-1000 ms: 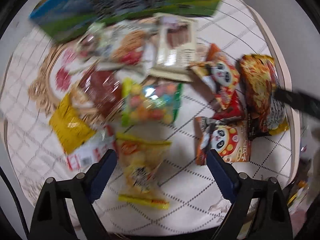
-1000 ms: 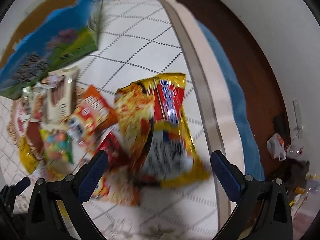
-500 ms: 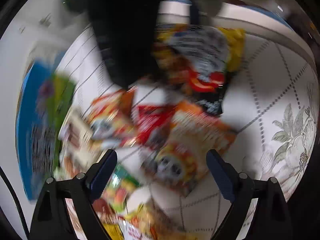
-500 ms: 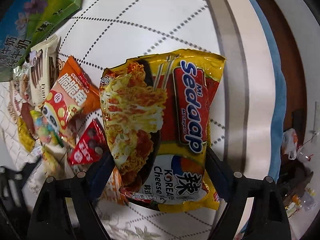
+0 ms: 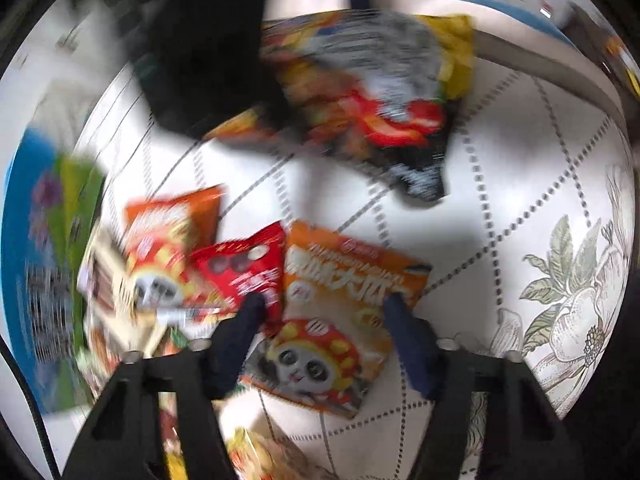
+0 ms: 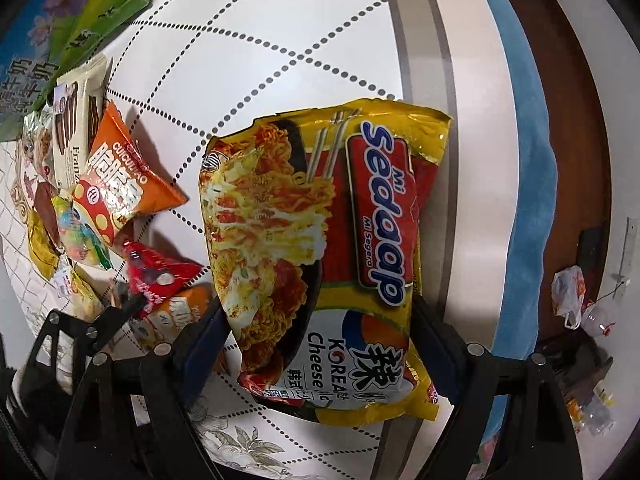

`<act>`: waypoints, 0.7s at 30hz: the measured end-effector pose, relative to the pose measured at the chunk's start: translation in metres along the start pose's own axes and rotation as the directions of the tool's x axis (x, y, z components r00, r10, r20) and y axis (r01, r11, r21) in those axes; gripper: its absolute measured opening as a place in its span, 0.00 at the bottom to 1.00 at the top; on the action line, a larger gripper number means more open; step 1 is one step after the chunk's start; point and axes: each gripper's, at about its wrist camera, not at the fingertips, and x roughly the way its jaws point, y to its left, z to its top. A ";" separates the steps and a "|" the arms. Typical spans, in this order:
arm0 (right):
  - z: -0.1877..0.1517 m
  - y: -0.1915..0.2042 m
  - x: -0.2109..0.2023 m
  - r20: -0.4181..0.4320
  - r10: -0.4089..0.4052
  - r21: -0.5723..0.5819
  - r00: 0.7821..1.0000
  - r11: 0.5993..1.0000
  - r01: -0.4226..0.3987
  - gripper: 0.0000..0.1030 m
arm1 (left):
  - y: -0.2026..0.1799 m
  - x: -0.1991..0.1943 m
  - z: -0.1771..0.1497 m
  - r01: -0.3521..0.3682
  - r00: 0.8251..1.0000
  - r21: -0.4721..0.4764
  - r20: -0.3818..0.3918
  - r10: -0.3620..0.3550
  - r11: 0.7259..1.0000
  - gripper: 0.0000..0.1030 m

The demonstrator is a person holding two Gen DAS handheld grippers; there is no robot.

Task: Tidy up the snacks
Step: 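Grasp the Sedaap noodle pack with right tool while left tool grasps orange panda seed bag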

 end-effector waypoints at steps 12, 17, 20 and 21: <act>-0.026 0.026 0.002 -0.001 0.003 -0.029 1.000 1.000 -0.003 0.86 | 0.144 0.023 -0.101 0.141 0.975 -0.757 -0.005 -0.221 0.638 0.48; -0.038 0.038 0.004 0.007 -0.006 -0.064 1.000 0.998 0.007 0.87 | 0.155 -0.009 -0.116 0.187 0.978 -0.659 0.055 -0.201 0.729 0.48; -0.047 0.034 -0.002 0.020 0.008 -0.025 1.000 1.000 -0.008 0.87 | 0.151 -0.025 -0.098 0.155 0.988 -0.414 0.047 -0.149 0.897 0.55; -0.051 0.033 -0.004 0.025 0.022 -0.010 0.999 1.000 -0.022 0.90 | 0.146 -0.027 -0.094 0.142 0.990 -0.295 0.038 -0.137 0.945 0.58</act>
